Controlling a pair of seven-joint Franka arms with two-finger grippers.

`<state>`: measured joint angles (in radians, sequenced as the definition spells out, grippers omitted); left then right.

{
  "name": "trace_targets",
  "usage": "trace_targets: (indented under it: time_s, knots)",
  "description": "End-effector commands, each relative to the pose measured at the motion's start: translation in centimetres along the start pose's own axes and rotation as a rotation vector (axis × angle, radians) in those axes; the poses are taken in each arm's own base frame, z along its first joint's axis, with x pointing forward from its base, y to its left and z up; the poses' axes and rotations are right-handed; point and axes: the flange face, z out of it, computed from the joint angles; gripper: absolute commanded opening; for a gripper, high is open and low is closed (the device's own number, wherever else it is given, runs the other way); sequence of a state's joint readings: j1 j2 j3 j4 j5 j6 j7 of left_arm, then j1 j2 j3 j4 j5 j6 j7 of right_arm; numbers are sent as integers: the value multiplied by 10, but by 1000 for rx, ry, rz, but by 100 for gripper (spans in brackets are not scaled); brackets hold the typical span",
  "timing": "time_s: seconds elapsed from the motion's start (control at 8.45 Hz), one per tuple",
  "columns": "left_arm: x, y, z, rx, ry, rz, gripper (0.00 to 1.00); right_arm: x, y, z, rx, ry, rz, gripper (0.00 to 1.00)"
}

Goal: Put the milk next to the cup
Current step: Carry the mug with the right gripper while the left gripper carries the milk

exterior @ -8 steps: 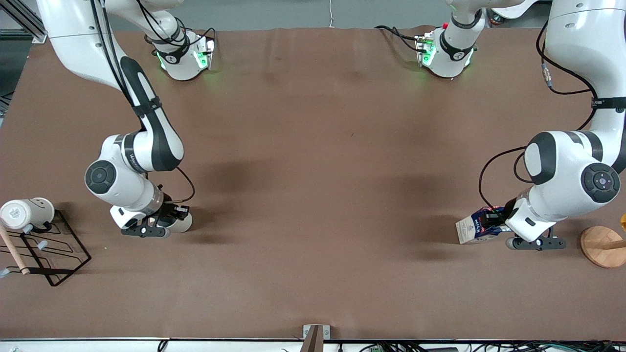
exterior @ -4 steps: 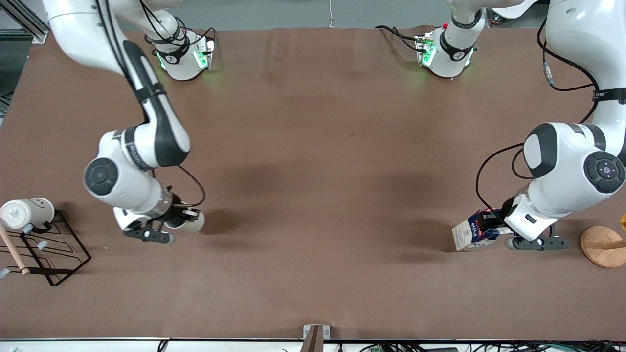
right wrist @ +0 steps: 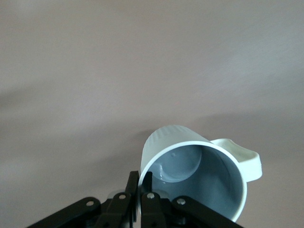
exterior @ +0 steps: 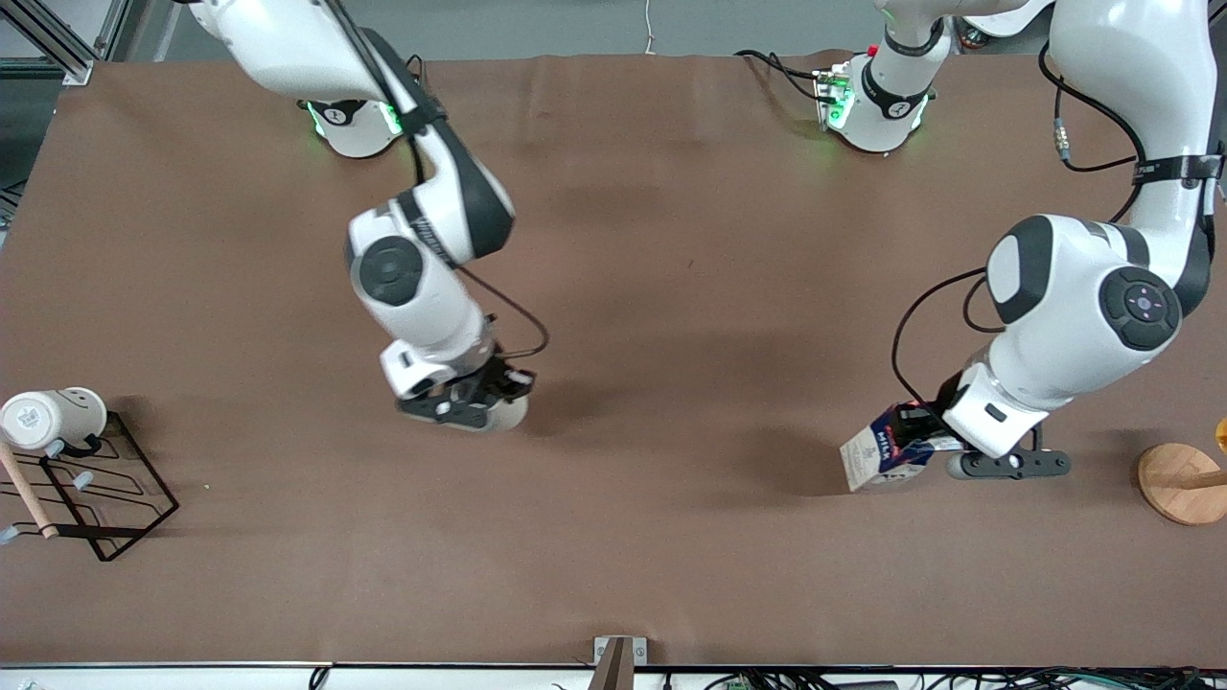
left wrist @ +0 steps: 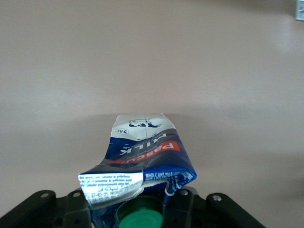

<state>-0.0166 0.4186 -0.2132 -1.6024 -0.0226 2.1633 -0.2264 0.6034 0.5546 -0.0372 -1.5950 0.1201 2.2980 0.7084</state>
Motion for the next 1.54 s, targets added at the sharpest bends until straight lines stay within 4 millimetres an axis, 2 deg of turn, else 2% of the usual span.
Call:
trace_targets:
  time_s: [0.0, 0.12, 0.35, 0.47, 0.59, 0.71, 0.83, 0.95, 1.06, 1.3, 1.42]
  knots:
    - [-11, 26, -16, -6, -2, -29, 44, -12, -43, 42, -28, 39, -5, 0]
    - [-14, 44, -25, -17, -11, -46, 44, -14, -53, 52, -53, 74, 34, 0]
    - [-24, 90, -47, -28, -50, -81, 44, -18, -61, 53, -46, 76, 70, 0]
    - [-34, 123, -53, -38, -46, -104, 44, -18, -64, 54, -39, 82, 103, 0]
    - [-50, 157, -51, -40, -54, -119, 44, -21, -68, 58, -42, 81, 99, 0]
    - [-62, 180, -49, -42, -61, -123, 44, -23, -67, 64, -49, 77, 97, 2]
    - [-73, 199, -47, -39, -66, -128, 44, -23, -66, 67, -53, 74, 95, 35]
    - [-84, 218, -44, -28, -64, -132, 44, -22, -65, 67, -54, 75, 96, 83]
    - [-89, 226, -40, -21, -66, -126, 44, -21, -65, 66, -53, 77, 97, 99]
    - [-103, 246, -38, -21, -72, -99, 44, -14, -61, 59, -43, 77, 109, 100]
    - [-109, 255, -37, -20, -73, -97, 44, -11, -62, 45, -26, 81, 122, 100]
